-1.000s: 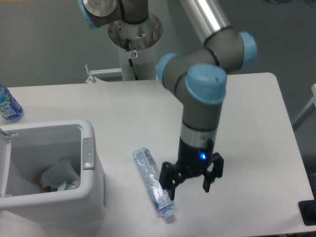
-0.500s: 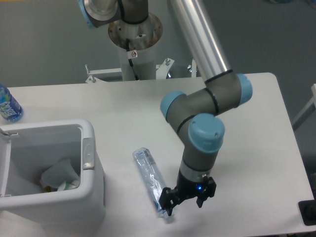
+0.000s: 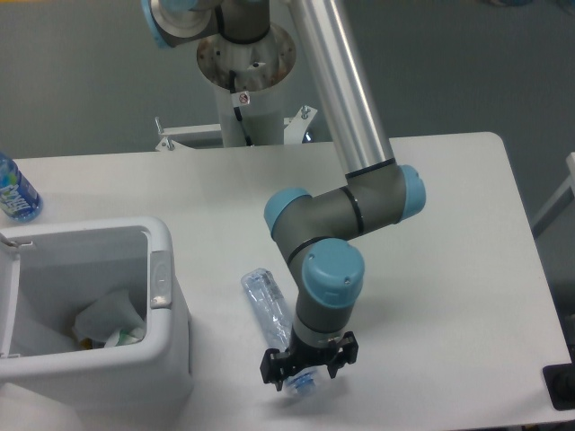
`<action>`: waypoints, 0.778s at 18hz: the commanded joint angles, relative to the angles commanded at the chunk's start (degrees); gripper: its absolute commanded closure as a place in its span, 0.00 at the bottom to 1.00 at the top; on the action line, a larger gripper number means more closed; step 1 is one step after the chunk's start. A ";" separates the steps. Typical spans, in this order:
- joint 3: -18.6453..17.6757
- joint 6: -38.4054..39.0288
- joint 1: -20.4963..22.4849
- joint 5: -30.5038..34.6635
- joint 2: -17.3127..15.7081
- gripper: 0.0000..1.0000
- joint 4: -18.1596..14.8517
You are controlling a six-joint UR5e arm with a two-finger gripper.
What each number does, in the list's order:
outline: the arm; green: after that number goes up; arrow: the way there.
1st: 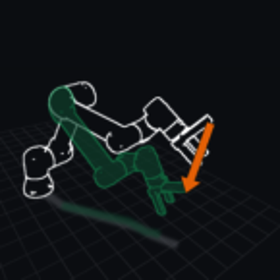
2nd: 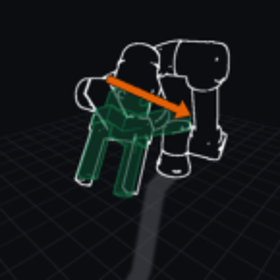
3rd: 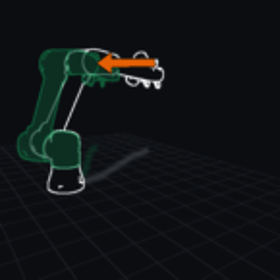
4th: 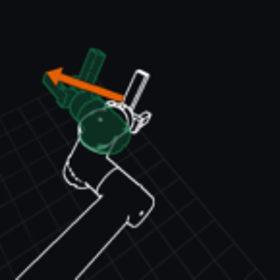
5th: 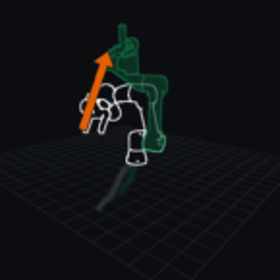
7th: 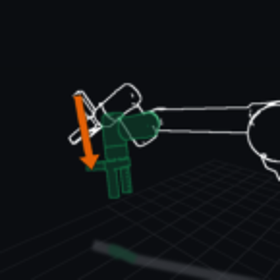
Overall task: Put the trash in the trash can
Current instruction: 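Lower and close the gripper around the bottle near its cap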
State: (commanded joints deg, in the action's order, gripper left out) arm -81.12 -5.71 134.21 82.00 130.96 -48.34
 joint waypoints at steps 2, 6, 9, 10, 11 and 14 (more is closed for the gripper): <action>-0.96 0.00 0.00 0.79 0.00 0.00 0.09; -1.32 0.00 -0.09 1.67 0.09 0.00 0.09; -1.32 0.00 -0.17 2.29 0.00 0.10 0.00; -1.41 0.00 -0.09 2.29 -0.17 0.20 0.00; -1.41 0.00 -0.17 2.29 -0.26 0.27 0.00; -1.50 0.00 -0.18 2.29 -0.35 0.33 0.00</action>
State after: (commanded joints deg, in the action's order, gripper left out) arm -82.62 -5.71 134.03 84.29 130.61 -48.34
